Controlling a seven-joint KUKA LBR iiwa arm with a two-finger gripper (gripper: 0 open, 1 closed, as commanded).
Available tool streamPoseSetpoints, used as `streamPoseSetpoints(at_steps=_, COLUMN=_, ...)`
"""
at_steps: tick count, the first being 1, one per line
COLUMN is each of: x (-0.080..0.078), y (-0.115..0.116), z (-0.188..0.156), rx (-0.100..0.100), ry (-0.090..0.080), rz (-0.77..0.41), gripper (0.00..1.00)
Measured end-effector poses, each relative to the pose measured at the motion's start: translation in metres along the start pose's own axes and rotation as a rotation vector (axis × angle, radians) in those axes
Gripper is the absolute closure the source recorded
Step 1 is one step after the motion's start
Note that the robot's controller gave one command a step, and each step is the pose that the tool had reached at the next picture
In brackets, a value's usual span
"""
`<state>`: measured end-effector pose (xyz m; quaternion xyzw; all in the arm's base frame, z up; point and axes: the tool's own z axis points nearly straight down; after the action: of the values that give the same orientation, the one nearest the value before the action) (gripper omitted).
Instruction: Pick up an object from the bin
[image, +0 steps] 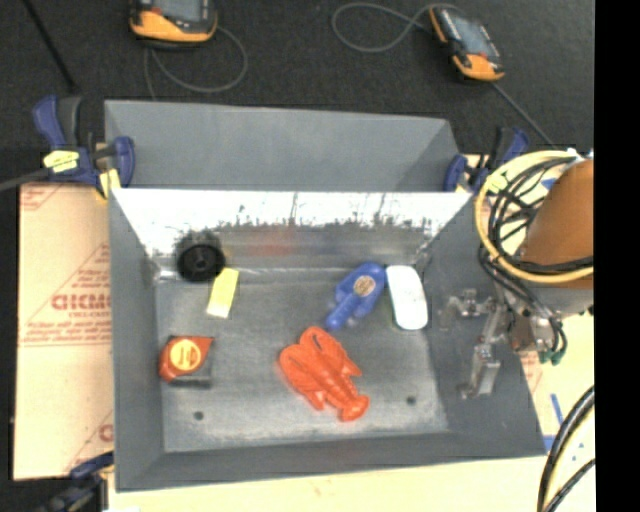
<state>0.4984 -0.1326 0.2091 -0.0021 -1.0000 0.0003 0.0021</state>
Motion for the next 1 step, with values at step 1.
streamPoseSetpoints(at_steps=1, x=-0.0014, y=0.0006, z=-0.0044, rx=0.002, ry=-0.007, rz=-0.004, gripper=0.0)
